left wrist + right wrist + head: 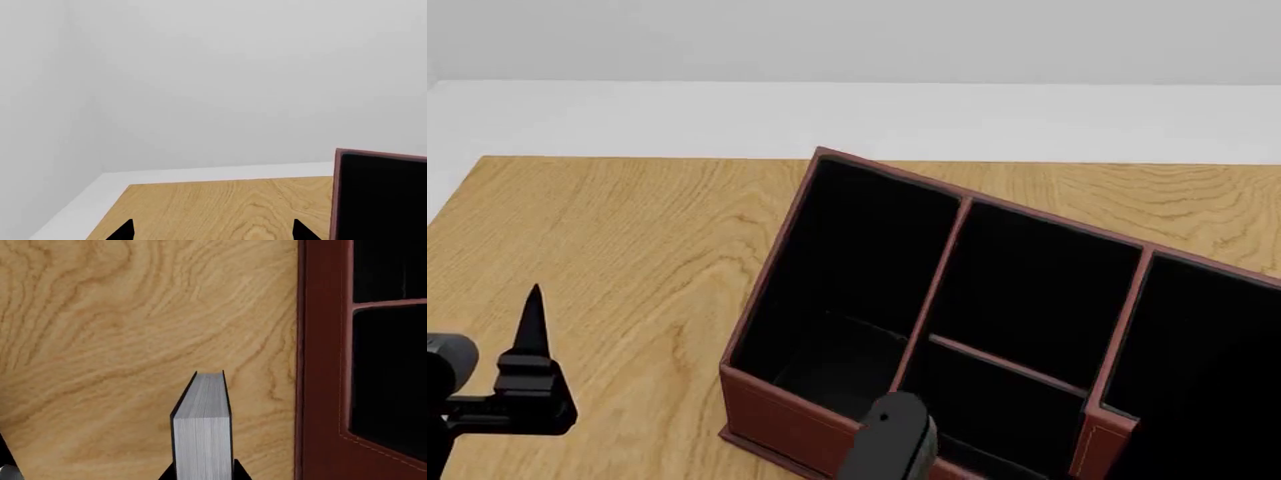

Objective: Pick up the book and place it in the front compartment of the caddy.

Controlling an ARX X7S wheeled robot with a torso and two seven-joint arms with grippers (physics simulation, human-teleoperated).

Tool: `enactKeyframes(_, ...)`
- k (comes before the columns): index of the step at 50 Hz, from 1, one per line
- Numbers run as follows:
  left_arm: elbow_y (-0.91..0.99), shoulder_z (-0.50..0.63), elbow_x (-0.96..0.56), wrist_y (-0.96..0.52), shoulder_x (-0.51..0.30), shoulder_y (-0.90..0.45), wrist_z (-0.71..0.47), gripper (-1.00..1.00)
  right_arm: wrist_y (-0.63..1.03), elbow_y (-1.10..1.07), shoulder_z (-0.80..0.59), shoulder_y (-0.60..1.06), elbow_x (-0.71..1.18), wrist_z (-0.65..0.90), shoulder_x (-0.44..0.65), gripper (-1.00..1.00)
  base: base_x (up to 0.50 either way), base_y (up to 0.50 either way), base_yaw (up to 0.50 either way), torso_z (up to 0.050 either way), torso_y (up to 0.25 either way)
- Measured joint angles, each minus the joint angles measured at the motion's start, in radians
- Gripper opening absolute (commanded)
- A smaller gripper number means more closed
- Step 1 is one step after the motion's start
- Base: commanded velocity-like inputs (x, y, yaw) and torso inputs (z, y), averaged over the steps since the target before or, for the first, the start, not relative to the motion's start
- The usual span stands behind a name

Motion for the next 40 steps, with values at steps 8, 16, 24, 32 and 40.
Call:
enactKeyframes(8,-0.006,0.0,-0.001,0.01,-0.003,0.003,0.001,1.0,-0.007,-0.005,0.0,0.081,0.053,0.024,-0.017,-1.0,0.0,0.0,0.0,0.0,0.0)
enactKeyframes(16,-0.013,0.0,-0.003,0.017,-0.005,0.002,0.002,1.0,-0.007,-0.002,0.003,0.172,0.104,0.044,-0.04,-1.0,0.0,0.0,0.0,0.0,0.0)
enactKeyframes(24,-0.015,0.001,-0.007,0.018,-0.006,-0.003,0.001,1.0,0.002,0.012,0.004,0.252,0.144,0.055,-0.061,-1.0,0.0,0.0,0.0,0.0,0.001)
enactKeyframes(32,-0.014,0.002,-0.013,0.012,-0.007,-0.011,-0.003,1.0,0.024,0.041,0.018,0.321,0.159,0.056,-0.078,-1.0,0.0,0.0,0.0,0.0,0.001)
enactKeyframes(40,-0.009,0.004,-0.019,0.004,-0.007,-0.017,-0.008,1.0,0.051,0.079,0.044,0.362,0.137,0.052,-0.093,-1.0,0.0,0.0,0.0,0.0,0.0)
